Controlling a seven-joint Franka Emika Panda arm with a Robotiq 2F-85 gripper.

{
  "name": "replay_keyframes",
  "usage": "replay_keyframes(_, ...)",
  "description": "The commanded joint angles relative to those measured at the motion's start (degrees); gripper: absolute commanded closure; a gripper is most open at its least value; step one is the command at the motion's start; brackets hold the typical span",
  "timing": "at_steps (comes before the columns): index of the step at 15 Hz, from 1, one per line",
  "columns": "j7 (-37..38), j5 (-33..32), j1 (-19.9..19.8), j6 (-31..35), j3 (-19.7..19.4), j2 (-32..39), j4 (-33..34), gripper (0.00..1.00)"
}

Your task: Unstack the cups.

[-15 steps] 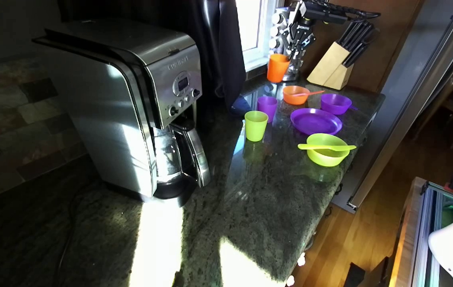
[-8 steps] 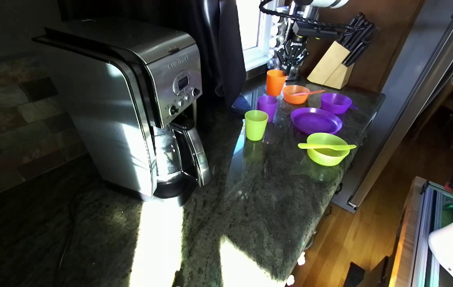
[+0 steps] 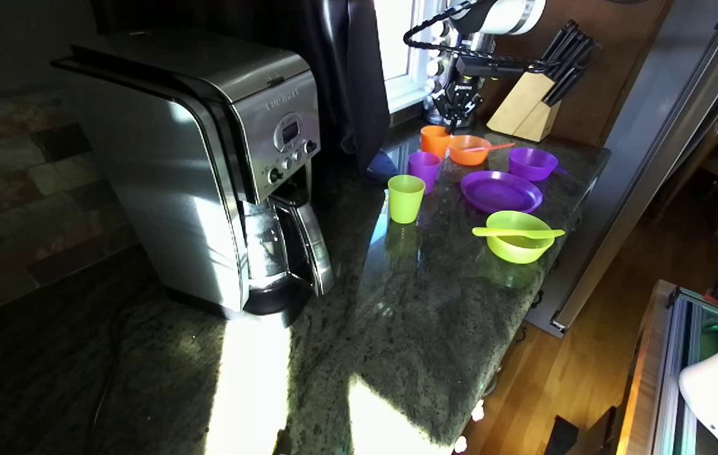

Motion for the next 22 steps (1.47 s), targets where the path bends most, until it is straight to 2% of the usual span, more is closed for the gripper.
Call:
replay_keyframes(1, -0.9, -0.1, -0.9, -2.7, 0.3, 2.5, 2.8, 0.99)
replay_keyframes(9, -0.1, -1.4, -0.8, -2.7, 0.0, 4.6, 4.1, 0.99)
replay_keyframes(10, 0.4, -1.1, -0.8, -2.4, 0.0, 4.6, 4.0, 0.71)
replay_keyframes(12, -0.1, -0.7, -0.8, -1.5, 0.2, 3.3, 2.9, 0.64)
replay_keyframes(20, 1.9, -1.3, 1.5, -0.8, 0.4, -5.3, -2.4, 0.05)
replay_keyframes(21, 1.5, -1.5, 1.9, -0.6, 0.5, -6.8, -3.4, 0.00)
replay_keyframes(22, 0.3, -1.8, 2.1, -0.7, 0.8, -8.5, -4.6, 0.00)
